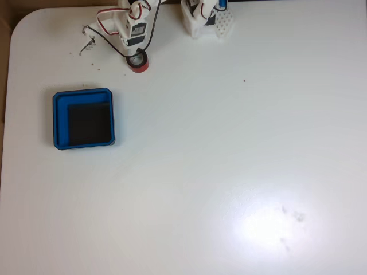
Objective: Pick the red roll and drop it in the blue box
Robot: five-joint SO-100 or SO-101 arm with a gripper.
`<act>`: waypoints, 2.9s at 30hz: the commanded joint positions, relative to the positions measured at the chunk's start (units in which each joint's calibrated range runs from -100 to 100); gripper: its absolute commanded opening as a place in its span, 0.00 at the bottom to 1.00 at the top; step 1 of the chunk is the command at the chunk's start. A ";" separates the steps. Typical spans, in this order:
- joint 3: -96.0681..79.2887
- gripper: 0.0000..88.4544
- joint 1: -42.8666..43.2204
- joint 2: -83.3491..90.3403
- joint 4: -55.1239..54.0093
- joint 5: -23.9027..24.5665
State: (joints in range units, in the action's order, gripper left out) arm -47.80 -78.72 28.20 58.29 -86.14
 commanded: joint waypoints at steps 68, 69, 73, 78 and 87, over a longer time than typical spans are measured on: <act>3.42 0.01 -2.32 -12.31 0.29 0.07; 3.42 0.01 -2.32 -12.31 0.29 0.07; 3.69 0.01 -2.42 -11.64 0.29 0.07; 4.14 0.01 -2.32 -6.04 0.29 -0.01; 16.27 0.01 0.80 -3.78 0.29 0.07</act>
State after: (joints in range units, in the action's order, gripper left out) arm -40.00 -79.81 22.61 58.29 -86.14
